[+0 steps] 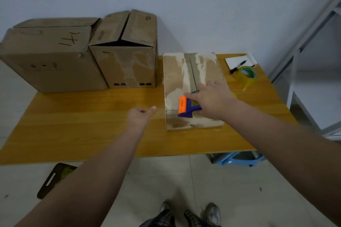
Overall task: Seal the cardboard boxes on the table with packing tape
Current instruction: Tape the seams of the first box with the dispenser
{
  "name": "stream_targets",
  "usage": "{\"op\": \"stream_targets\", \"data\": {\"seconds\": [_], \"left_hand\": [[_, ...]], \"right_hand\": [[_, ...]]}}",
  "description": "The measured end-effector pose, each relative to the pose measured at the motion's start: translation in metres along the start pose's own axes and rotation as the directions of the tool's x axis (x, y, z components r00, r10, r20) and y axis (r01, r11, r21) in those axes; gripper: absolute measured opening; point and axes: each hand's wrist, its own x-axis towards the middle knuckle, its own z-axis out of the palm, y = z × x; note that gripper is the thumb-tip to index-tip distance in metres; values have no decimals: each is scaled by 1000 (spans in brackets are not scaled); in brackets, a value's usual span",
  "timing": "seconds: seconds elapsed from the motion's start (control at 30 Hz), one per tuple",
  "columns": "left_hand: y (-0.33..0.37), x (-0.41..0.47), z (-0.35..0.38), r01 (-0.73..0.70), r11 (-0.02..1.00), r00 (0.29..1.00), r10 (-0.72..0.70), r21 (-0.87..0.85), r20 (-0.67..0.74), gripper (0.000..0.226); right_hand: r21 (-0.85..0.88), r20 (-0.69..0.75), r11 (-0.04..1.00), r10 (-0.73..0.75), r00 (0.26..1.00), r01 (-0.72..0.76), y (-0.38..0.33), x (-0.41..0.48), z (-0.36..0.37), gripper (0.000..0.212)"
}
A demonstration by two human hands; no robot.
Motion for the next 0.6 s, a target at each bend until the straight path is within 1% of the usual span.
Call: {"op": "stream_targets", "data": {"seconds": [0.17,0.3,0.43,0.53,0.6], "left_hand": [[-7,9,6,-5,1000,1000,5,17,19,37],[-12,15,13,1,999,999,-3,48,42,34],[-16,22,23,24,998,996,-29,52,83,40],[-13,23,32,86,991,983,-101,107,151,38],[-12,23,34,130,977,957,-167,166,236,42]], "right_hand": [[6,50,1000,-12,999,11,0,8,4,67],[43,87,999,-7,996,4,1,10,7,67],[74,95,997,-13,995,6,4,12,8,69],[93,109,996,-17,994,7,4,13,9,69],[104,118,995,-19,993,6,5,14,10,68]]}}
